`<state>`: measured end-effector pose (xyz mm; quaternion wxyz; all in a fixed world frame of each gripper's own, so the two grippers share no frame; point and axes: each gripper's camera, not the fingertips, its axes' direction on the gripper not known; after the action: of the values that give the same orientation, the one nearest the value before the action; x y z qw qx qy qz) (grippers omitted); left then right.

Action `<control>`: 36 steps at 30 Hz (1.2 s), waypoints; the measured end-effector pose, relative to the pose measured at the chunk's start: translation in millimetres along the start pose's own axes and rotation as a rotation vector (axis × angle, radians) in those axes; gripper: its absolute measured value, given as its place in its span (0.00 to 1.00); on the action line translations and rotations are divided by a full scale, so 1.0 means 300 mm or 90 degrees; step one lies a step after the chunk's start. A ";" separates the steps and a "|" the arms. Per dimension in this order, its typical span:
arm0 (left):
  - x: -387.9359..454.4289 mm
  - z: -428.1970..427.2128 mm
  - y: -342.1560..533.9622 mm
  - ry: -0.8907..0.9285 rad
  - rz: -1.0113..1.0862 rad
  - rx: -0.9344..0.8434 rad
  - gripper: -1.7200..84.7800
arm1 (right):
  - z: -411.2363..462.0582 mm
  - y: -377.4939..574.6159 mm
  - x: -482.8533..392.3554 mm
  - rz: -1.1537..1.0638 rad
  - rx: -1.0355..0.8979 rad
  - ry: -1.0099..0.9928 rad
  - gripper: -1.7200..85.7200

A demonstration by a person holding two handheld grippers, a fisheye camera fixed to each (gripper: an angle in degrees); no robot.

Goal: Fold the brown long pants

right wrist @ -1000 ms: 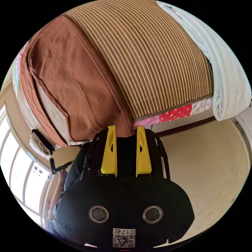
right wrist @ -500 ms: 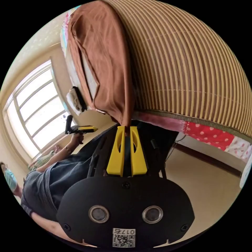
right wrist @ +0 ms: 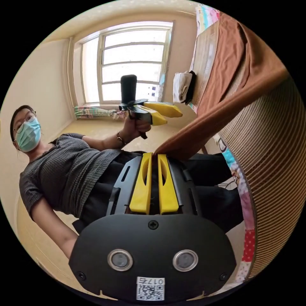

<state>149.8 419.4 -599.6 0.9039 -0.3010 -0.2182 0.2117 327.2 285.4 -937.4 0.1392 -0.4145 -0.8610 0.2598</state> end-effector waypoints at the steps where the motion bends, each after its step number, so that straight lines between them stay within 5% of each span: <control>1: 0.014 0.007 -0.016 -0.021 0.007 -0.011 0.14 | 0.026 -0.013 0.009 0.008 -0.038 0.030 0.04; 11: 0.133 0.404 -0.214 -0.176 0.038 -0.213 0.19 | 0.198 -0.037 0.051 -0.027 -0.132 0.123 0.04; 18: 0.138 0.549 -0.222 -0.256 0.065 -0.258 0.04 | 0.272 -0.069 0.149 -0.049 -0.202 0.154 0.05; 26: 0.000 0.493 -0.216 -0.160 -0.013 -0.227 0.02 | -0.124 0.033 0.622 0.237 -0.258 0.352 0.10; 29: -0.057 0.465 -0.196 -0.121 -0.043 -0.213 0.02 | -0.490 -0.049 0.819 0.352 -0.061 0.317 0.13; 34: -0.153 0.405 -0.152 -0.030 -0.089 -0.175 0.02 | -1.034 -0.224 1.065 0.354 0.513 0.097 0.17; 36: -0.197 0.373 -0.130 0.011 -0.110 -0.159 0.02 | -1.094 -0.312 1.147 0.358 0.605 0.070 0.18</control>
<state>52.9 411.1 -509.5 0.8761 -0.3932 -0.2600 0.1015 204.0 616.2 -605.2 0.2810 -0.5330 -0.4968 0.6246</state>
